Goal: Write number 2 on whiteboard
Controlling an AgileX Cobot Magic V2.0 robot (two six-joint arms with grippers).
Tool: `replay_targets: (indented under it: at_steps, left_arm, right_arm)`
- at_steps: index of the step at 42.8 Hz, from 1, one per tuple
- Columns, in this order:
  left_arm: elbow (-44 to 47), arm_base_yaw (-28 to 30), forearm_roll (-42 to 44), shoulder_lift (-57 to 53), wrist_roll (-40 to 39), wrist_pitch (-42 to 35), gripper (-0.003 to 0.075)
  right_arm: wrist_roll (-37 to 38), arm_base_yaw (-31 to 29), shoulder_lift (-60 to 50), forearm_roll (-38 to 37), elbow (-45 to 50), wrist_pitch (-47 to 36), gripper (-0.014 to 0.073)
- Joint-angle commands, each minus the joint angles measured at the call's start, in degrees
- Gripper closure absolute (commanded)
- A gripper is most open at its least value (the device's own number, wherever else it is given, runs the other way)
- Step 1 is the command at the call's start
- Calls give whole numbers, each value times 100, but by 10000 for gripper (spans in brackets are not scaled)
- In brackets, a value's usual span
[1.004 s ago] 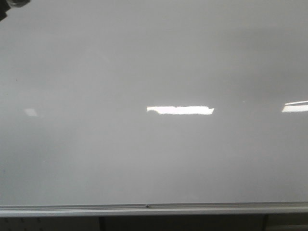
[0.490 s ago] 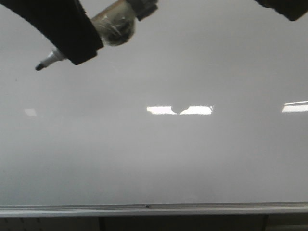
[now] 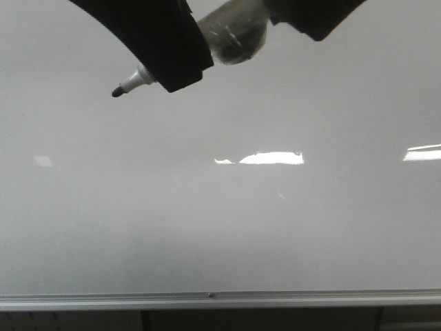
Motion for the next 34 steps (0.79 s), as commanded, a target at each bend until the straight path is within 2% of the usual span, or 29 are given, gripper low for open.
replay_targets:
  at_steps: [1,8,21,25,30,34]
  left_arm:
    - [-190,-39,-188,-159,15,-333,713]
    - [-190,-39,-188,-133,15,-344,713]
    - [-216,-39,-188,-104,15,-333,702]
    - [-243,-39,-188,-104,15,-333,621]
    - [-294,-39,-188,-119,15,-333,421]
    - [-420,-39,-188,-199,-23,-217,323]
  right_arm:
    - [-53,10,-126,342,-207,-278,130]
    - [-58,10,-126,342,-207,-299,186]
    - [-58,10,-126,342,-207,-299,463]
    - [-58,10,-126,342,-207,-299,533]
    - [-58,10,-126,337,-207,-299,580]
    - [-58,10,-134,332,-207,-305,582]
